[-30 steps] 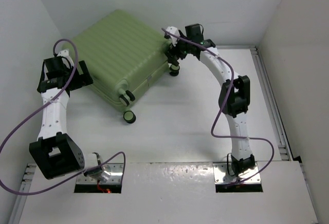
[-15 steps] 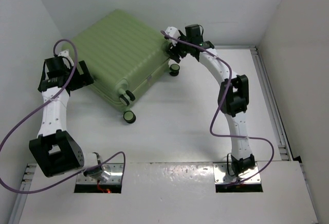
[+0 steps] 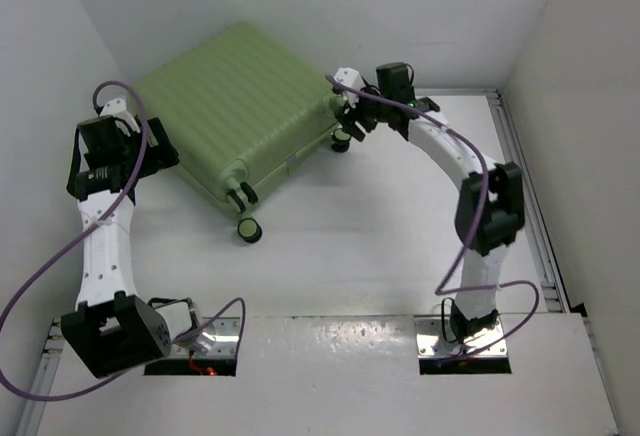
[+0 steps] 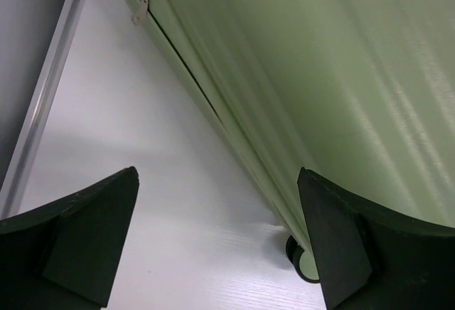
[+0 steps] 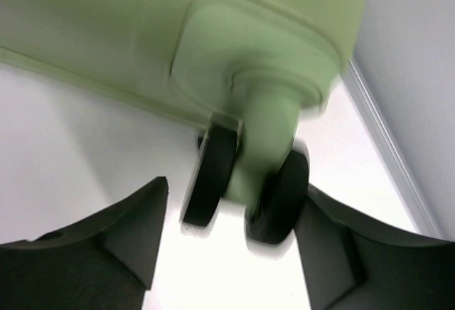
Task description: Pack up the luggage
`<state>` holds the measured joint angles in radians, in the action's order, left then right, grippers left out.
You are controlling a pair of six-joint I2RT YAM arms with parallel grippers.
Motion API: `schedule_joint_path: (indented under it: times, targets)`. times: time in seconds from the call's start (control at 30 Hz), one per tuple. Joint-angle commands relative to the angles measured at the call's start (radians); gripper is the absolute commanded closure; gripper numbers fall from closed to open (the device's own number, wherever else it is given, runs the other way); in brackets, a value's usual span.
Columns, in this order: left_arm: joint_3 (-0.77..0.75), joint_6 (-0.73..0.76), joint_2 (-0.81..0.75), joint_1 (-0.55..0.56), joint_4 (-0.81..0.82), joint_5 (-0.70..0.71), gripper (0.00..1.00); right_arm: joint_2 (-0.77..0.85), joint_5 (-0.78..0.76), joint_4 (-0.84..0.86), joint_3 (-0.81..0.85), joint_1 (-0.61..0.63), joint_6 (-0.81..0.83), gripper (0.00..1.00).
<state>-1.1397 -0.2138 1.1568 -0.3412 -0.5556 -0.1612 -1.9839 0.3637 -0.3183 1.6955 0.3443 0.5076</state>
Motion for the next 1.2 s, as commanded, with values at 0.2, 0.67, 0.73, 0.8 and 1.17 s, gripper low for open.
schedule_joint_path:
  times: [0.2,0.67,0.73,0.8,1.17]
  targets:
    - [0.034,0.031,-0.055,-0.001,0.026,-0.028,0.01,0.502,0.103,-0.113,-0.425,0.048,-0.15,1.0]
    - [0.003,0.013,0.027,-0.001,0.045,-0.067,0.01,0.278,-0.028,-0.109,-0.017,0.021,-0.158,0.17]
    - [0.003,0.013,0.027,-0.001,0.045,-0.067,0.01,0.128,0.01,-0.189,0.096,0.002,-0.168,0.17]
    - [0.003,0.013,0.027,-0.001,0.054,-0.058,0.01,0.017,0.03,-0.278,0.318,-0.005,-0.173,0.17]
    - [-0.006,0.022,0.057,-0.01,0.063,-0.031,0.01,-0.184,0.083,-0.41,0.478,0.019,-0.107,0.22]
